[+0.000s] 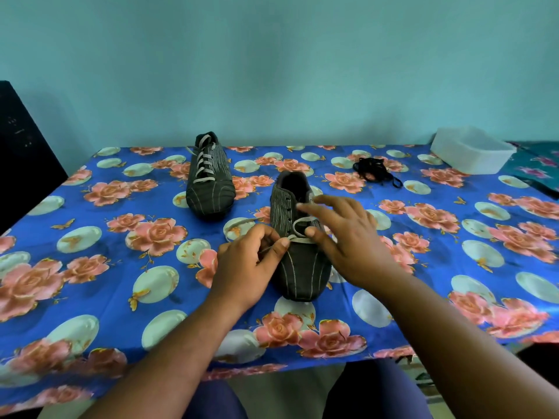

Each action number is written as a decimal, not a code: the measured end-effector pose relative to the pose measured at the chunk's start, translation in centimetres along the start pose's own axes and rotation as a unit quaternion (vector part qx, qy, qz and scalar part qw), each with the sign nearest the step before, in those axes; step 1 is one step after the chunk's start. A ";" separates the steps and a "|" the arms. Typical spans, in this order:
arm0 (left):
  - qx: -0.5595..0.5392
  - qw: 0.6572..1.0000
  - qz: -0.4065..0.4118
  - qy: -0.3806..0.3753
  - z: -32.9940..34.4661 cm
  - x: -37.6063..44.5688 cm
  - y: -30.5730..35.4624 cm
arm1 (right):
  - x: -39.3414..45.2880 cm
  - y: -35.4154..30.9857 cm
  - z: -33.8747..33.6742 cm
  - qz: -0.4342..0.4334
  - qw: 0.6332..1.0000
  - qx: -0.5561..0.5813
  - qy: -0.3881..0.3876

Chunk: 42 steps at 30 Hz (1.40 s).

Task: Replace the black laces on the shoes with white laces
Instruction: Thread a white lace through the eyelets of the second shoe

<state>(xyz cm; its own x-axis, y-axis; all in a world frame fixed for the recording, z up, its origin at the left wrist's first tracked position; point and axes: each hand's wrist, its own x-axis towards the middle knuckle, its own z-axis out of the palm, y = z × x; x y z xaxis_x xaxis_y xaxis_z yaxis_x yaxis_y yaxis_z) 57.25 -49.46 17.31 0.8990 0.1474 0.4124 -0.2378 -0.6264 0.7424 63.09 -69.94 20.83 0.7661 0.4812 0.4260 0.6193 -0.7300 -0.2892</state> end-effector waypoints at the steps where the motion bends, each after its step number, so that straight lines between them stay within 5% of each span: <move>1: 0.000 1.000 0.005 0.000 0.0 0.0 -0.1 | 0.0 -0.2 0.2 -0.021 0.999 -0.024 -0.015; 7: -0.061 0.998 0.006 0.006 -0.1 -0.2 -0.5 | -0.2 0.2 0.4 -0.043 0.996 0.071 0.012; 14: -0.080 0.997 -0.004 0.007 -0.3 -0.3 -0.7 | -1.4 0.6 0.6 0.109 0.937 0.325 0.066; 25: -0.069 0.997 -0.016 0.001 -1.3 -0.3 -0.6 | -2.3 2.2 -0.8 0.191 0.933 0.298 0.068; 32: -0.172 0.978 -0.083 -0.088 -4.8 0.1 1.7 | -1.7 1.7 -3.5 0.124 0.944 0.306 0.010; 42: -0.291 0.954 -0.015 -0.075 -8.8 2.1 9.4 | -0.2 -3.9 -10.6 0.087 0.837 0.541 0.007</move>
<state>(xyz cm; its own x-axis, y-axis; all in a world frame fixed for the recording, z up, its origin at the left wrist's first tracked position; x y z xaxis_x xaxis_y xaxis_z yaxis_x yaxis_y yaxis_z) 53.64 -48.29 29.79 0.9405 0.0207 0.3392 -0.3362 -0.0871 0.9377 58.72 -72.32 30.94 0.8636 0.4013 0.3052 0.2981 0.0817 -0.9510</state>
